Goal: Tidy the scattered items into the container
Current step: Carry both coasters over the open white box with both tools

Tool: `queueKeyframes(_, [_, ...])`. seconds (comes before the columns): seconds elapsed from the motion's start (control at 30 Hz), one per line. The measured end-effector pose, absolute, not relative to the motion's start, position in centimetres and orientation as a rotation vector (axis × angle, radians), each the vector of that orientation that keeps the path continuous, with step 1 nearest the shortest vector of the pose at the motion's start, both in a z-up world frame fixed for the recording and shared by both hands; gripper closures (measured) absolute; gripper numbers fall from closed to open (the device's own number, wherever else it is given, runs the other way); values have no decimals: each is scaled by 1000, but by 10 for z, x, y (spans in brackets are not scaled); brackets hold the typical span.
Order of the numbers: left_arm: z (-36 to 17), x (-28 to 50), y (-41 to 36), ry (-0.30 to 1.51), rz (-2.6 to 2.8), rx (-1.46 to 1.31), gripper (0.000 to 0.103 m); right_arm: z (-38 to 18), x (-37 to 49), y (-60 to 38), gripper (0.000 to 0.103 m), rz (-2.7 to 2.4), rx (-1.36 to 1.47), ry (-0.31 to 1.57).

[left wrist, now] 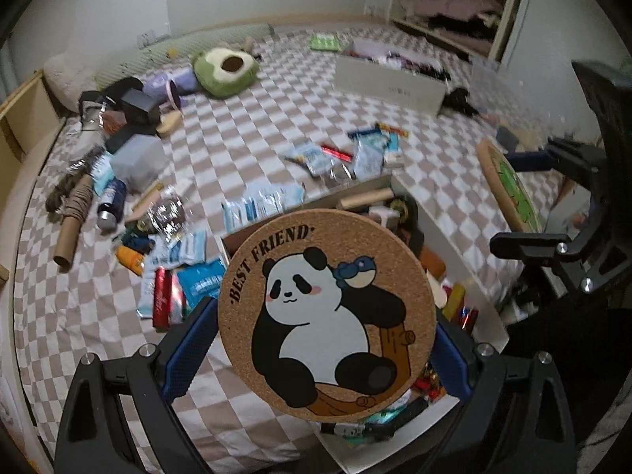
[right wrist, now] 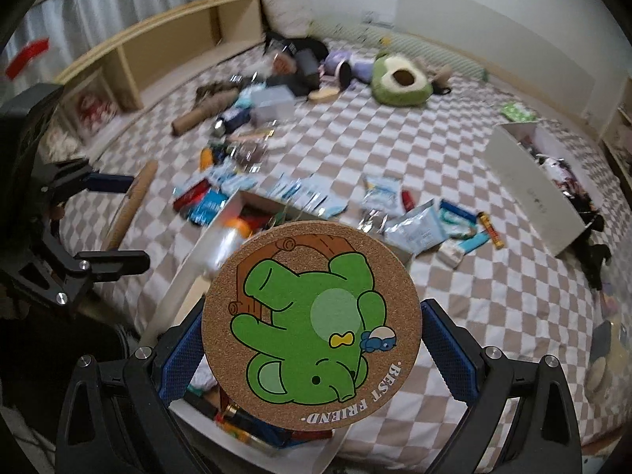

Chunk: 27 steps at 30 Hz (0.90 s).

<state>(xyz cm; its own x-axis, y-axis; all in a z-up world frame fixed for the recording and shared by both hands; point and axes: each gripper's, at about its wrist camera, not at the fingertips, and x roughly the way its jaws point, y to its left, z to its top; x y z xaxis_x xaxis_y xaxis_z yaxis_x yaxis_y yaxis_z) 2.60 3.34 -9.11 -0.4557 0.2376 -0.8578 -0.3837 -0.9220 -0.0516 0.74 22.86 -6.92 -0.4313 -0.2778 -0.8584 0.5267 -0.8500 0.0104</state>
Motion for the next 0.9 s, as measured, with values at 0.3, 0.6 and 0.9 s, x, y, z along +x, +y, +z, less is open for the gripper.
queueKeyframes(0.3, [-124,39,49,280,2256,-1473,6,-114,21,216,3,-2137,1441,478])
queueKeyframes(0.6, [-157,51,59,363,2145,-1561,6,-153,26,219,3,-2011,1580,490])
queueKeyframes(0.9, [-182,56,61,349,2052,-1648,6,-181,34,221,3,-1913,1662,495])
